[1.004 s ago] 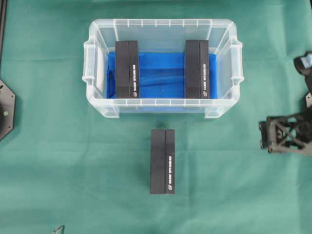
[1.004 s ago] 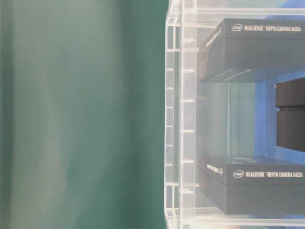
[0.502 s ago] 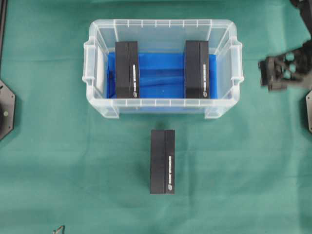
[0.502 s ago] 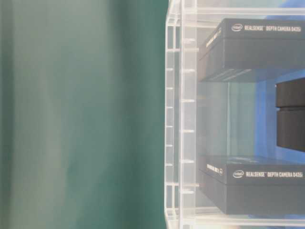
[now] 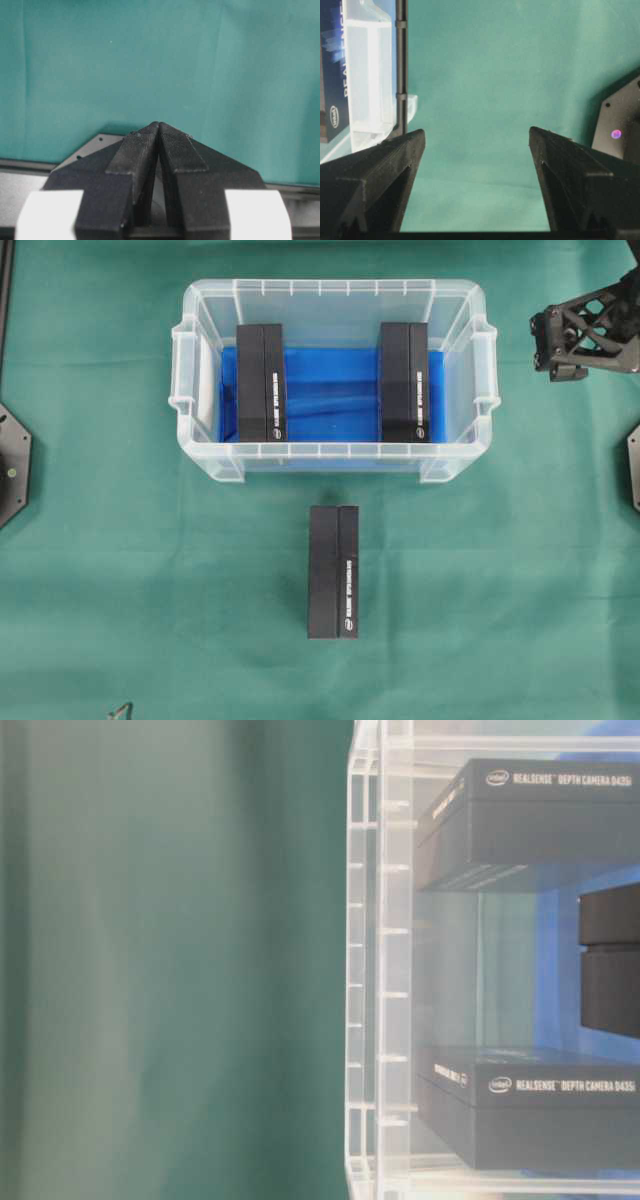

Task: Take the box out of the case with the right arm.
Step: 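Withdraw the right gripper to the right side of the bin, then move the right gripper over the left black RealSense box, then lower the open right gripper around the left box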

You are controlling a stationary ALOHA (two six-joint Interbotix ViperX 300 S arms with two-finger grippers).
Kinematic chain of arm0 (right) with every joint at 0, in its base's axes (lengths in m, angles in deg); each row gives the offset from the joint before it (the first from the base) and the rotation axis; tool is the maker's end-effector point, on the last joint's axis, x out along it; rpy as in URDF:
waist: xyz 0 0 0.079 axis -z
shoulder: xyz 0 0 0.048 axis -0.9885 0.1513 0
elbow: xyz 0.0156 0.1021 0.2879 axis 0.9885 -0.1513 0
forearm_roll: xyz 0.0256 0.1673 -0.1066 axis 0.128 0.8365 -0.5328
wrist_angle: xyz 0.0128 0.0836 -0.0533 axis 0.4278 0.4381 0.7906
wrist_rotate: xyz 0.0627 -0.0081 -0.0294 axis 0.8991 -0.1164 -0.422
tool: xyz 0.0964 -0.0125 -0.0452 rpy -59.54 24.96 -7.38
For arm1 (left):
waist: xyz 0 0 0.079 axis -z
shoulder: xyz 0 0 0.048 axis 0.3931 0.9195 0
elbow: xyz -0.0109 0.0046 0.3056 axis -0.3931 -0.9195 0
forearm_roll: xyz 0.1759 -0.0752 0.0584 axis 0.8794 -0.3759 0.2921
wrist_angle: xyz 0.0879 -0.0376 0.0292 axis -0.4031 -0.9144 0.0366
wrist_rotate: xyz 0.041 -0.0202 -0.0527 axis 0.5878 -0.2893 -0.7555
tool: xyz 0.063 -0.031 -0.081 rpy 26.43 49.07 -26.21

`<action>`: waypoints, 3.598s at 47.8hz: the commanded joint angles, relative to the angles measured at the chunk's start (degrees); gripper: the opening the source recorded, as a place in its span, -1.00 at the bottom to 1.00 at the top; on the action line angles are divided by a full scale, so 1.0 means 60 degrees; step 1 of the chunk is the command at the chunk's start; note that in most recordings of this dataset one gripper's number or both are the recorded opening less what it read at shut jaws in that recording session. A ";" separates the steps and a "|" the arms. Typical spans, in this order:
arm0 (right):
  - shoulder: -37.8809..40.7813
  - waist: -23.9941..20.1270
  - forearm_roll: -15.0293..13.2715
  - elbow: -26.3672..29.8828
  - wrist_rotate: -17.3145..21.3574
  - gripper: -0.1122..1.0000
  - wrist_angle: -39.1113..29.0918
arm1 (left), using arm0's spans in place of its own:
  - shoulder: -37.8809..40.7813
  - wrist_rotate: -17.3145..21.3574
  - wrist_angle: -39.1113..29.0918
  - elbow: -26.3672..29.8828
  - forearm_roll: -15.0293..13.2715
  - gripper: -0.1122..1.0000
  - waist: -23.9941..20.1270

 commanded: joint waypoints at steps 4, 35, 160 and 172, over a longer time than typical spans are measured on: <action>-0.0088 0.0029 0.0015 0.0103 -0.0015 0.71 0.0029 | 0.0015 0.0000 0.0015 0.0132 0.0029 -0.80 -0.0015; 0.0161 0.0029 0.0249 0.0264 0.0029 0.71 0.0498 | 0.0015 0.0015 0.0029 0.0132 0.0029 -0.80 0.0000; 0.8540 -0.0278 0.1011 0.9404 -0.1655 0.86 0.1729 | -0.0542 -0.0015 -0.0352 0.0073 0.0015 -0.80 0.0000; 0.8569 -0.0278 0.0981 0.9419 -0.1626 0.86 0.1758 | -0.0542 0.0015 -0.0366 0.0088 0.0015 -0.80 -0.0015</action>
